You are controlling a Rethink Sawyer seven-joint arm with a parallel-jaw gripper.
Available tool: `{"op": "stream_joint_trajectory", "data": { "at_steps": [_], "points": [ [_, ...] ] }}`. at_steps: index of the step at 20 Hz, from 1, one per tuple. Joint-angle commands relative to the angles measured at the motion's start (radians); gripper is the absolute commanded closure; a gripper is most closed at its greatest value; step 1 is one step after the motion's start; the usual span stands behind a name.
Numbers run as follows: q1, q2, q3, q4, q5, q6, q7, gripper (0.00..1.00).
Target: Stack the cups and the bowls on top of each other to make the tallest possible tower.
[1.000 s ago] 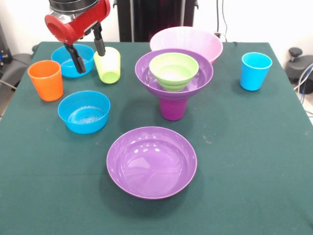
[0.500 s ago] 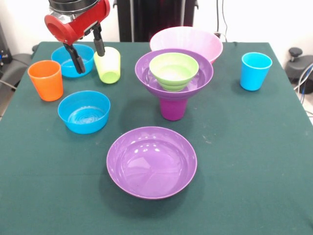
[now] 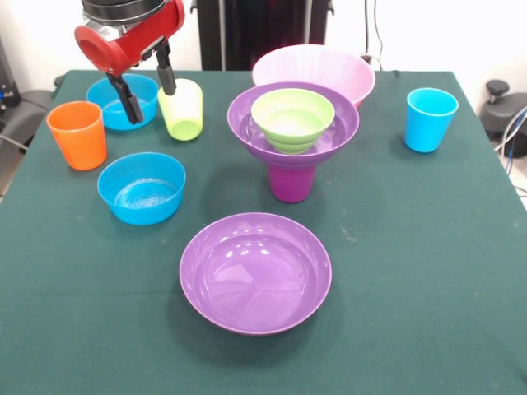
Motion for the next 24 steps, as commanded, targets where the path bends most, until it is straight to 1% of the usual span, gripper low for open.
{"op": "stream_joint_trajectory", "data": {
  "at_steps": [1, 4, 6, 7, 8, 9, 10, 11, 14, 15, 17, 19, 22, 24],
  "points": [
    [0.027, 0.073, 0.009, -0.042, -0.093, 0.075, -0.190, 0.00],
    [0.039, 0.116, -0.001, -0.099, -0.126, 0.095, -0.224, 0.00],
    [0.026, 0.134, 0.007, -0.113, -0.132, 0.109, -0.273, 0.00],
    [0.023, 0.140, 0.014, -0.122, -0.142, 0.131, -0.316, 0.00],
    [0.022, 0.144, 0.019, -0.123, -0.145, 0.144, -0.337, 0.00],
    [0.022, 0.154, 0.032, -0.132, -0.155, 0.167, -0.390, 0.00],
    [0.023, 0.157, 0.037, -0.133, -0.164, 0.176, -0.413, 0.00],
    [0.029, 0.169, 0.047, -0.148, -0.181, 0.202, -0.469, 0.00],
    [0.043, 0.192, 0.054, -0.200, -0.222, 0.249, -0.546, 0.00],
    [0.046, 0.199, 0.047, -0.227, -0.256, 0.273, -0.588, 0.00],
    [0.024, 0.214, 0.064, -0.228, -0.247, 0.258, -0.609, 0.00],
    [0.013, 0.224, 0.071, -0.224, -0.238, 0.246, -0.610, 0.00],
    [0.031, 0.243, 0.071, -0.239, -0.232, 0.236, -0.590, 0.00],
    [0.032, 0.248, 0.079, -0.241, -0.213, 0.208, -0.590, 0.00]
  ]
}}
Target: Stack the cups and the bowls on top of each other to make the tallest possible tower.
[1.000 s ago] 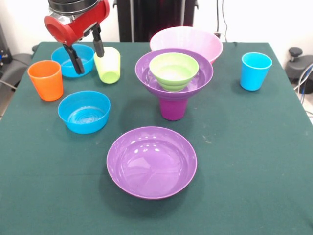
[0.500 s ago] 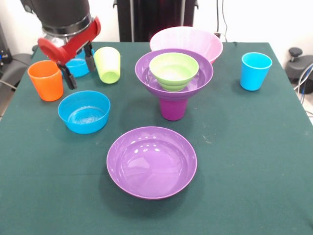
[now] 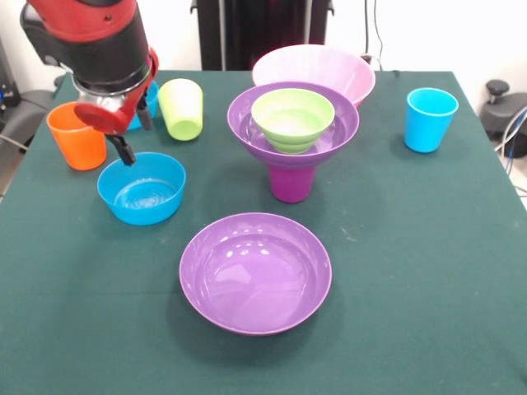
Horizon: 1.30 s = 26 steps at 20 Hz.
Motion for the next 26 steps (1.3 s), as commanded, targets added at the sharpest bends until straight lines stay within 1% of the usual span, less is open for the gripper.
{"op": "stream_joint_trajectory", "data": {
  "at_steps": [1, 3, 6, 9, 12, 19, 26],
  "points": [
    [0.025, 0.057, 0.059, -0.061, -0.045, 0.013, -0.273, 0.00],
    [0.015, 0.058, 0.074, -0.055, -0.025, -0.008, -0.294, 0.00],
    [0.012, 0.061, 0.078, -0.061, -0.020, -0.013, -0.310, 0.00],
    [0.005, 0.068, 0.095, -0.069, -0.010, -0.024, -0.306, 0.00],
    [0.013, 0.073, 0.104, -0.103, -0.017, -0.031, -0.300, 0.00],
    [0.015, 0.093, 0.110, -0.141, -0.067, -0.044, -0.348, 0.00],
    [0.027, 0.153, 0.101, -0.217, -0.139, -0.051, -0.436, 0.00]
  ]
}}
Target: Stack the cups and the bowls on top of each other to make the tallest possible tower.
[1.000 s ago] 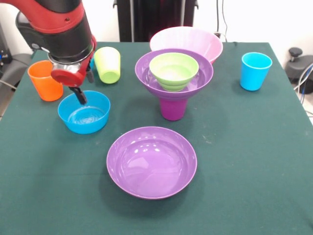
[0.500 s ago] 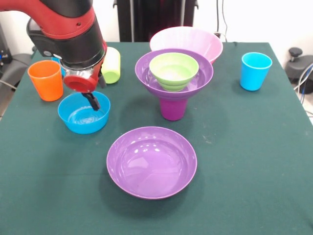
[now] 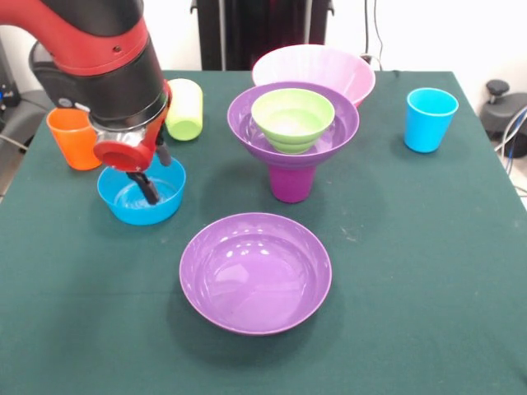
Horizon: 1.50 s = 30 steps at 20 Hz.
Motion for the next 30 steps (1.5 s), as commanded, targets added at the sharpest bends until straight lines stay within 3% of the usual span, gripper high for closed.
{"op": "stream_joint_trajectory", "data": {
  "at_steps": [1, 6, 15, 30],
  "points": [
    [0.026, 0.071, 0.005, -0.109, -0.132, -0.058, -0.339, 0.00],
    [0.039, 0.107, -0.013, -0.138, -0.172, -0.076, -0.344, 0.00],
    [0.098, 0.119, -0.107, -0.159, -0.321, -0.074, -0.282, 0.00],
    [0.114, 0.128, -0.139, -0.168, -0.325, -0.051, -0.223, 0.00]
  ]
}}
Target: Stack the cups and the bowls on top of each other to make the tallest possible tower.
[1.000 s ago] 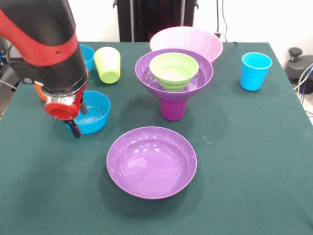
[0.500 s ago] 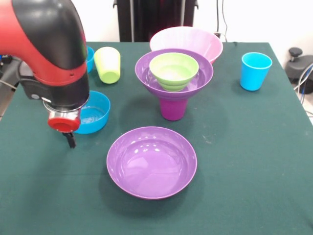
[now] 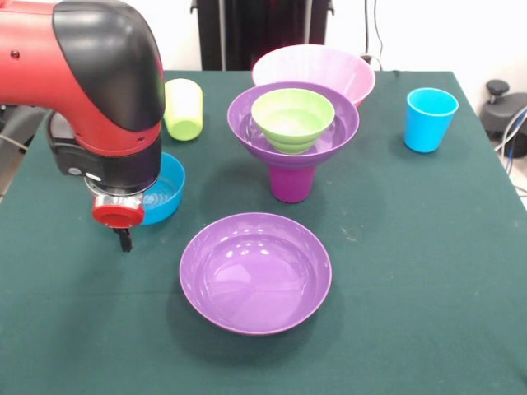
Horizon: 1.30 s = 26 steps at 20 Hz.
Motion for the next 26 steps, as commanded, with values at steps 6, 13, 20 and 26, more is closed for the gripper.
{"op": "stream_joint_trajectory", "data": {
  "at_steps": [6, 13, 20, 26],
  "points": [
    [0.006, -0.010, -0.029, -0.031, -0.010, -0.012, -0.128, 0.00],
    [0.022, -0.047, -0.009, -0.056, 0.055, 0.067, -0.119, 0.00],
    [0.039, -0.053, -0.047, -0.055, 0.063, 0.133, -0.100, 0.00],
    [0.041, -0.053, -0.078, -0.042, 0.042, 0.175, -0.113, 0.00]
  ]
}}
